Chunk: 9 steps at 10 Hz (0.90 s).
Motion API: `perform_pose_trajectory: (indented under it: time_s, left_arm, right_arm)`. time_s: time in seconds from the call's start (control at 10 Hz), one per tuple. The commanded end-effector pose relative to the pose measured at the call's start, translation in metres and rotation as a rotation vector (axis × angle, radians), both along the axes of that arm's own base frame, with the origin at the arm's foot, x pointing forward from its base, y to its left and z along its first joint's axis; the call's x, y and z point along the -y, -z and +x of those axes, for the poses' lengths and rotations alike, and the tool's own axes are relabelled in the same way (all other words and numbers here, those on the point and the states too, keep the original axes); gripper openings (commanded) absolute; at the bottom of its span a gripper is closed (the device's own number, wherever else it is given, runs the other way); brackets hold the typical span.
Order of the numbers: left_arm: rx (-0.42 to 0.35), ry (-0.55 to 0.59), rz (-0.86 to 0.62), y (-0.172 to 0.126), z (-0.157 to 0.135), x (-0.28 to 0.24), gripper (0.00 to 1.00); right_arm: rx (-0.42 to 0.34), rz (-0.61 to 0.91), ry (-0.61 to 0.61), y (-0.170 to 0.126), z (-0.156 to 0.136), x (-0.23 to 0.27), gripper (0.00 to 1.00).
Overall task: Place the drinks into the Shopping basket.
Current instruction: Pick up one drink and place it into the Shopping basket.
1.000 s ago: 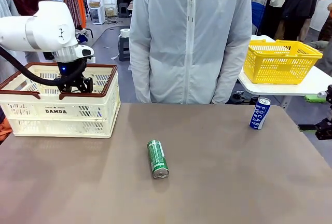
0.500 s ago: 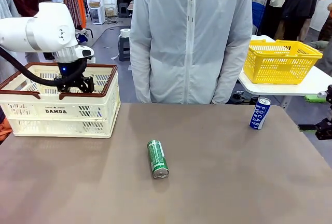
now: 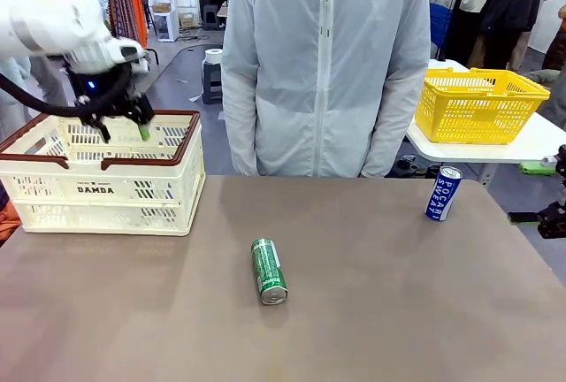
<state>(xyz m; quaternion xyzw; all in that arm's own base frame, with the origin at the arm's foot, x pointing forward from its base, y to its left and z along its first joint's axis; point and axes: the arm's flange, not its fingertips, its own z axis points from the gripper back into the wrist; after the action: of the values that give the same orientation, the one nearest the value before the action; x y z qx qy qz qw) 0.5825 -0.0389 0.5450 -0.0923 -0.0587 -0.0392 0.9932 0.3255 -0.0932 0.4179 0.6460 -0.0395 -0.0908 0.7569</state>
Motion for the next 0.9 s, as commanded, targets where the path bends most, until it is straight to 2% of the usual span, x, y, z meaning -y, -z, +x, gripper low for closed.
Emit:
perform_pose_trajectory:
  time_s: [0.0,0.1,0.3,0.5,0.6,0.8]
  left_arm:
    - [0.008,0.021,-0.226,-0.059,-0.054,-0.022,1.0]
    - [-0.037,0.15,-0.403,-0.076,-0.084,-0.027,1.0]
    - [-0.049,0.449,-0.647,-0.069,-0.146,-0.049,1.0]
    - [0.011,0.551,-0.833,-0.033,-0.22,-0.088,1.0]
    - [0.057,0.45,-0.911,-0.011,-0.247,-0.11,1.0]
    - [0.088,0.428,-1.075,0.029,-0.273,-0.144,1.0]
  right_arm:
    - [0.016,0.013,0.006,-0.003,0.001,0.0,1.0]
    - [0.016,0.013,0.006,-0.003,0.001,0.0,1.0]
    - [0.016,0.013,0.006,-0.003,0.001,0.0,1.0]
    - [0.016,0.013,0.006,-0.003,0.001,0.0,1.0]
    - [0.016,0.013,0.006,-0.003,0.001,0.0,1.0]
    - [0.016,0.013,0.006,-0.003,0.001,0.0,1.0]
